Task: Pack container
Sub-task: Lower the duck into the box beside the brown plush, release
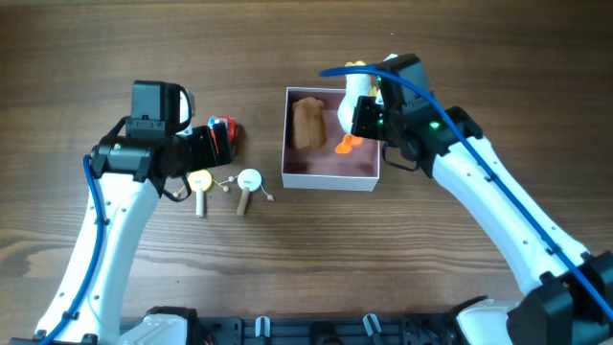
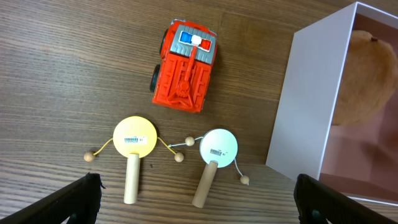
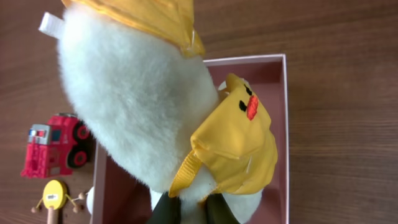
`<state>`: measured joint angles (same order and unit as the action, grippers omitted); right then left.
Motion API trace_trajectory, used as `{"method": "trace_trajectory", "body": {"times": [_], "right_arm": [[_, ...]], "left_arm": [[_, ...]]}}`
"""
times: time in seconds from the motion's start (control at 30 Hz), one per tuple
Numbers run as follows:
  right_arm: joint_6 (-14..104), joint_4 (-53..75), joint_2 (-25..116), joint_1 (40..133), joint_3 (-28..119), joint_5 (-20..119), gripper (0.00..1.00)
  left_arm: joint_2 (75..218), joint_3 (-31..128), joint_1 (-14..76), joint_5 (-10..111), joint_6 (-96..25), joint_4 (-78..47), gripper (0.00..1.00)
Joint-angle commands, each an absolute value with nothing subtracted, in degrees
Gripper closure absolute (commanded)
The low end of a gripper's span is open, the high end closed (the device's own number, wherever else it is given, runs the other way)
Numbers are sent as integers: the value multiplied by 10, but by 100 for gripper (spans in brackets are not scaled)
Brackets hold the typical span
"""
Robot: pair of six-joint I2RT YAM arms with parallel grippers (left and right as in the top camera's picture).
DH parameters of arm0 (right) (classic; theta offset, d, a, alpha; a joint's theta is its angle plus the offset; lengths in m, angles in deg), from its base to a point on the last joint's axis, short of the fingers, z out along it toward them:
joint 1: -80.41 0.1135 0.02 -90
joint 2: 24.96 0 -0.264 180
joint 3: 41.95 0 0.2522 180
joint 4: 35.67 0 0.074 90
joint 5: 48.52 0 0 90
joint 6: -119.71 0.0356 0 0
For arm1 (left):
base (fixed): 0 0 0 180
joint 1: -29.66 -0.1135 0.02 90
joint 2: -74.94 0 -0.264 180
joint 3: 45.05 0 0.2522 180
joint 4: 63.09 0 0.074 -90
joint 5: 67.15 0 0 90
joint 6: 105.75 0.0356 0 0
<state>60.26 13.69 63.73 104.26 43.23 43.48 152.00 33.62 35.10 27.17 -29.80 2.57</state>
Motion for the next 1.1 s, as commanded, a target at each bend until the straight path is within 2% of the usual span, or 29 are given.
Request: {"method": "trace_trajectory", "body": {"times": [0.0,0.4,0.43,0.5,0.53,0.57,0.67,0.93,1.03,1.07], "right_arm": [[597,157,638,1045,443,439,96],[599,154,768,1050,437,441,96],[600,154,774,1050,437,441,92],[603,152,775,1050,437,441,46],[603,151,774,1050,438,441,30],[603,150,773,1050,439,441,25],[594,150,756,1049,443,441,24],[578,137,645,1049,459,441,29],[565,152,601,1048,459,360,33],[564,166,589,1044,459,311,28]], "left_arm": [[1522,347,346,268,-290,26,0],[1522,347,346,268,-290,26,0],[1522,347,346,268,-290,26,0],[1522,347,346,268,-290,26,0],[1522,347,346,268,-290,26,0],[1522,347,346,268,-290,26,0],[1522,347,346,268,-290,26,0],[1522,347,346,268,-290,26,0],[1522,347,346,268,-290,26,0],[1522,347,346,268,-290,26,0]]}}
